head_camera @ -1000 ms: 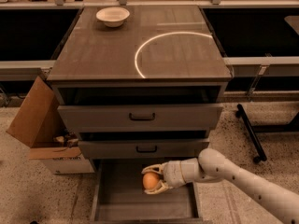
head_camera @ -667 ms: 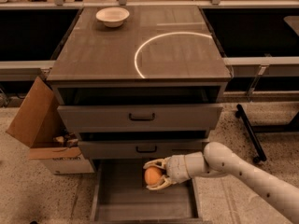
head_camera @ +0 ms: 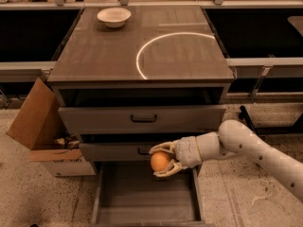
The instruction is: Pick orange from bottom drawer and place on counter
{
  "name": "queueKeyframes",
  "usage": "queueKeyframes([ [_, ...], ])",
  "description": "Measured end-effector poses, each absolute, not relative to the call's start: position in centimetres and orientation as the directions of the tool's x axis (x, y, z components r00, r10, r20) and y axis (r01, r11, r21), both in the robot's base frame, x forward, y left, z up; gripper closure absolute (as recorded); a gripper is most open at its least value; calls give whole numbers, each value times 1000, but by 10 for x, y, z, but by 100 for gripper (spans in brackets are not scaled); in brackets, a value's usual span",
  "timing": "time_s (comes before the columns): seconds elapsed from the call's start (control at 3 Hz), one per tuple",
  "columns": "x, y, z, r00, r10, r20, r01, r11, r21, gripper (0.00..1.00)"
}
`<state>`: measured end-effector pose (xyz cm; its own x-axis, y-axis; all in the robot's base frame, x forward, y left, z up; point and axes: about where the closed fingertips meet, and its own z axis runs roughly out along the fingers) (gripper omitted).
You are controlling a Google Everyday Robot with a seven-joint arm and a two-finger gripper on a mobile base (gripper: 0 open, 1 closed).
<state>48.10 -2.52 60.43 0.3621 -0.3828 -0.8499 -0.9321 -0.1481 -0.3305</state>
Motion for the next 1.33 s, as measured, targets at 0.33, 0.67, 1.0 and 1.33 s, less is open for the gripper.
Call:
queueKeyframes([
  [0.33,481,-31,648,413,-395,-821,-911,-173,-375,100],
  [0.67,484,-32,657,418,-395,-818,-908,-181,-377,100],
  [1.0,492,-49,705,438,-398,-806,-899,-176,-401,100],
  [1.33,507,-73,764,449,-436,-780,-892,-158,-424,100],
])
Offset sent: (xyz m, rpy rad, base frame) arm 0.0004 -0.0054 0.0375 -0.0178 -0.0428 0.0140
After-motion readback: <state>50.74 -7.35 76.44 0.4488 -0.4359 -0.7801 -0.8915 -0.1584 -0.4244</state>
